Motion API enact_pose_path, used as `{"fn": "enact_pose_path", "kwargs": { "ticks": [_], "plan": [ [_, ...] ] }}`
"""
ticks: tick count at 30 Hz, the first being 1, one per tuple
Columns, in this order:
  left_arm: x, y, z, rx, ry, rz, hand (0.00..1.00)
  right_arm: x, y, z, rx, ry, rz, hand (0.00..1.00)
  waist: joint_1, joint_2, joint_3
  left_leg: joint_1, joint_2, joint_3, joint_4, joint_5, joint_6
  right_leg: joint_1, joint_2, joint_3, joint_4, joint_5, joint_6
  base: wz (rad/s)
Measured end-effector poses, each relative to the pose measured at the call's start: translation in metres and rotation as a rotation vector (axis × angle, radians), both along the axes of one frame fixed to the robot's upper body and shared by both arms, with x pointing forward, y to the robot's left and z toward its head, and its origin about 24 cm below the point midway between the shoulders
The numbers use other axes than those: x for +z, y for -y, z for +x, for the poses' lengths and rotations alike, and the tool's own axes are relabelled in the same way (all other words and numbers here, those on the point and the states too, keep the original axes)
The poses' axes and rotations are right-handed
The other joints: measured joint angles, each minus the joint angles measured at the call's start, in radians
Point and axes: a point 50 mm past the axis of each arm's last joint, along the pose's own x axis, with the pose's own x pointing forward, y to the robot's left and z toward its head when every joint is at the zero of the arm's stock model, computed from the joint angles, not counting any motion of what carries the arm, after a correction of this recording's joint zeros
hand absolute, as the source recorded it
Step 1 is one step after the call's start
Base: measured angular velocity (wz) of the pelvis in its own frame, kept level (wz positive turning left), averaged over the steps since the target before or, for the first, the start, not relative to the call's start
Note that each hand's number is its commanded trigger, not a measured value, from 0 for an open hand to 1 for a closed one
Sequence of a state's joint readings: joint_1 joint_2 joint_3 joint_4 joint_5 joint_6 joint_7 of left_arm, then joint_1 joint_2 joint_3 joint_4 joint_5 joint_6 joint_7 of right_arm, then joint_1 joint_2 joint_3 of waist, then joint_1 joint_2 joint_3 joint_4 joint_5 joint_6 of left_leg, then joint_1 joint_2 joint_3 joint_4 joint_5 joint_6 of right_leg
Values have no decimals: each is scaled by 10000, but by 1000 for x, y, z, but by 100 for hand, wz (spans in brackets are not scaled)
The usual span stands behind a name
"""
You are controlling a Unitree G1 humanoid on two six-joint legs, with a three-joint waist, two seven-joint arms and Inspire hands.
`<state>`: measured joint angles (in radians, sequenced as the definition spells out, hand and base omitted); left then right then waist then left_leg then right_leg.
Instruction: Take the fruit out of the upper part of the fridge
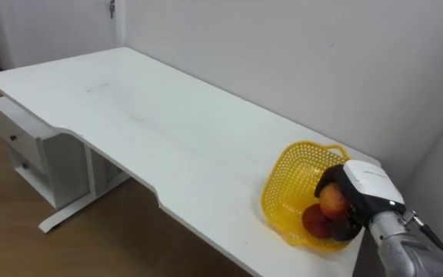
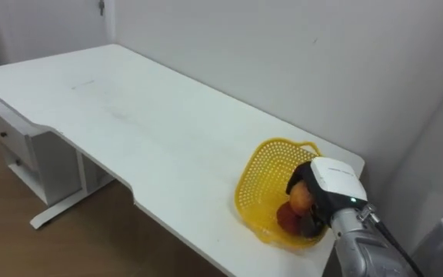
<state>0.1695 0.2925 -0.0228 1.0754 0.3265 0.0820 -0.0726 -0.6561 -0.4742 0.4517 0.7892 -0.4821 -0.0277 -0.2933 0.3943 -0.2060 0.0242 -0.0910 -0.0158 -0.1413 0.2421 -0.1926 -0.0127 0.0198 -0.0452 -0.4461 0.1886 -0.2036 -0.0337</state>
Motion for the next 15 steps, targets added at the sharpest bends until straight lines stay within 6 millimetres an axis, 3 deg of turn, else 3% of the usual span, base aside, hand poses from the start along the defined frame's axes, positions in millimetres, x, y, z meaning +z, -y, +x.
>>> {"fn": "enact_pose_path", "kwargs": {
  "ticks": [8,15],
  "plan": [
    [1,1,4,-98,142,-41,0,-4,5,-1,-200,-124,0,0,20,-59,94,-86,-25,-91,-21,-2,-4,-8,-13,-24,15,-22,36,3],
    [2,1,7,-440,186,23,0,-4,5,-1,-242,19,18,0,175,-121,103,-57,-43,-91,2,-1,-1,-5,33,-13,-4,-22,37,0]
  ]
}}
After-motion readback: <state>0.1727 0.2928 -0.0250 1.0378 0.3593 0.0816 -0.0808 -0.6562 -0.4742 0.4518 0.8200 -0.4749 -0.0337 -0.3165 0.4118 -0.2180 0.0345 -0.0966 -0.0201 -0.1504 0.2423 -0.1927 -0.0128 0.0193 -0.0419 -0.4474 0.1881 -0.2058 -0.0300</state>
